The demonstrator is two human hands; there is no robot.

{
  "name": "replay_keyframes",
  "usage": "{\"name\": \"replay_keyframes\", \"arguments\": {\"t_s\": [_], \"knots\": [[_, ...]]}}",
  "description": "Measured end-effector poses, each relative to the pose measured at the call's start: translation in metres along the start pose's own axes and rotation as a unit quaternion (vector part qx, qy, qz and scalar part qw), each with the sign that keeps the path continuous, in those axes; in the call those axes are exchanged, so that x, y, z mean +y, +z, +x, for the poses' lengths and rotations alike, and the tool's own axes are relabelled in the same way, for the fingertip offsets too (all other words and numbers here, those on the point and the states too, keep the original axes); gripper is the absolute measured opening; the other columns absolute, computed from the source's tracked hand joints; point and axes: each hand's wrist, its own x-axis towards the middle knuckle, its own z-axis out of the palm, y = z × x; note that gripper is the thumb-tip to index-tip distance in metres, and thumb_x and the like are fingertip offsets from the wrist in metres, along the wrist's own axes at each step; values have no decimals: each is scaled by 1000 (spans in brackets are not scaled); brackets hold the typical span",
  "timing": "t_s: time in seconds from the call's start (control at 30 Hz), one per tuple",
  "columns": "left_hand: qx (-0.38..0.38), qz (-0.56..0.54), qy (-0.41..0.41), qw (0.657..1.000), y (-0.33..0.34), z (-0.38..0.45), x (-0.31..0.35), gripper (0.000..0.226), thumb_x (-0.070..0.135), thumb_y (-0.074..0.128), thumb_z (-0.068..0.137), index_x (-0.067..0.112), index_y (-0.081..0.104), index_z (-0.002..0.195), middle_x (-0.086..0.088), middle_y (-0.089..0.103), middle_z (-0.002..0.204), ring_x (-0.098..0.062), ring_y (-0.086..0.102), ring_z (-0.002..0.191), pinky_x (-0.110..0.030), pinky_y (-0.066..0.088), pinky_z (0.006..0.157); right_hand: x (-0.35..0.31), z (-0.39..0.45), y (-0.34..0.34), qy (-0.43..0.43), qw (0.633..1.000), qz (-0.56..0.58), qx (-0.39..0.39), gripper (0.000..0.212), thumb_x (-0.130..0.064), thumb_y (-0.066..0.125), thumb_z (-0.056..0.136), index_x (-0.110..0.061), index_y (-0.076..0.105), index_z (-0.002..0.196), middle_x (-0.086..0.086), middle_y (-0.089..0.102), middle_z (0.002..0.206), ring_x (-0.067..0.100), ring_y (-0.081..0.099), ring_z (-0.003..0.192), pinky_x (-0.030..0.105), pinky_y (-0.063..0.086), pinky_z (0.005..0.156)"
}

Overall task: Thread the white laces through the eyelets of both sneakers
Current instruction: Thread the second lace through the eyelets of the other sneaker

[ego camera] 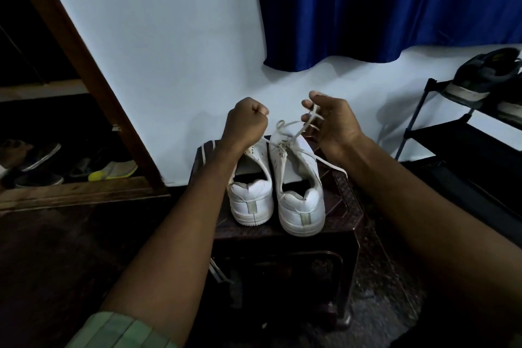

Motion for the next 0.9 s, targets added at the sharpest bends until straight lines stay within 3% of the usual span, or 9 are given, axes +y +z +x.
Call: {"name": "replay_keyframes", "arguments": {"t_s": [0.13, 0.3, 0.43, 0.5, 0.57, 0.63, 0.73, 0.83, 0.9], "knots": [[-63, 225, 59, 971, 7, -5, -6, 29, 38, 61, 100, 14, 78, 100, -5, 77, 107, -26, 67, 104, -30, 49, 85, -10, -3, -1, -120, 990, -74, -21, 26, -7, 69, 88, -18, 71, 112, 2, 76, 112, 14, 57, 66, 30, 50, 69], [-109, 290, 25, 950, 10, -4, -9, 61, 54, 62, 96, 15, 54, 50, 1, 53, 56, -23, 54, 65, -29, 38, 66, -17, -3, -6, -131, 985, -91, -69, 18, -11, 65, 93, -10, 74, 109, 7, 73, 95, 15, 56, 68, 28, 46, 68], [-28, 9, 11, 1000, 5, -10, 7, 45, 37, 58, 100, 8, 67, 66, 3, 60, 64, -9, 53, 62, -30, 39, 67, -5, -2, -5, -109, 974, -190, -49, 17, -13, 72, 89, -4, 76, 103, 9, 75, 90, 19, 61, 74, 34, 44, 67], [-10, -183, -40, 982, 2, -13, 17, 43, 39, 54, 103, 11, 72, 77, 6, 68, 70, -9, 59, 69, -28, 46, 74, 3, -2, -2, -113, 968, -221, -47, 13, -3, 71, 87, -5, 77, 98, 12, 77, 91, 21, 64, 77, 29, 44, 64], [9, -246, -44, 968, 2, -12, 18, 44, 43, 54, 104, 16, 57, 70, 7, 59, 60, -12, 54, 60, -30, 45, 67, 8, -2, 1, -120, 961, -243, -50, 16, 3, 71, 85, -6, 77, 97, 16, 76, 92, 23, 66, 78, 25, 45, 59], [33, -43, 35, 998, 1, -9, 11, 40, 49, 55, 102, 18, 53, 77, 8, 55, 67, -14, 51, 63, -31, 40, 65, 11, -2, 3, -125, 956, -258, -56, 21, 7, 71, 82, -5, 77, 98, 15, 74, 89, 23, 67, 78, 24, 48, 58], [11, 255, 106, 961, 4, -9, -1, 41, 61, 56, 97, 21, 66, 105, -1, 71, 98, -26, 64, 90, -36, 52, 78, 11, -4, 4, -141, 954, -259, -53, 24, 8, 72, 82, -4, 76, 101, 10, 73, 92, 22, 67, 77, 21, 47, 54], [-68, 348, 96, 930, 8, -7, -10, 54, 68, 55, 95, 18, 69, 79, -2, 66, 79, -29, 65, 82, -34, 47, 70, 9, -5, 5, -148, 958, -242, -37, 28, 10, 72, 82, -4, 76, 106, 11, 74, 104, 19, 66, 78, 21, 50, 56], [-79, 292, 90, 949, 7, -4, -12, 56, 58, 60, 96, 17, 55, 59, 1, 54, 62, -22, 58, 65, -31, 39, 65, 9, -5, 5, -147, 962, -229, -34, 30, 11, 71, 82, -3, 75, 108, 14, 74, 108, 18, 67, 78, 22, 50, 57]]}}
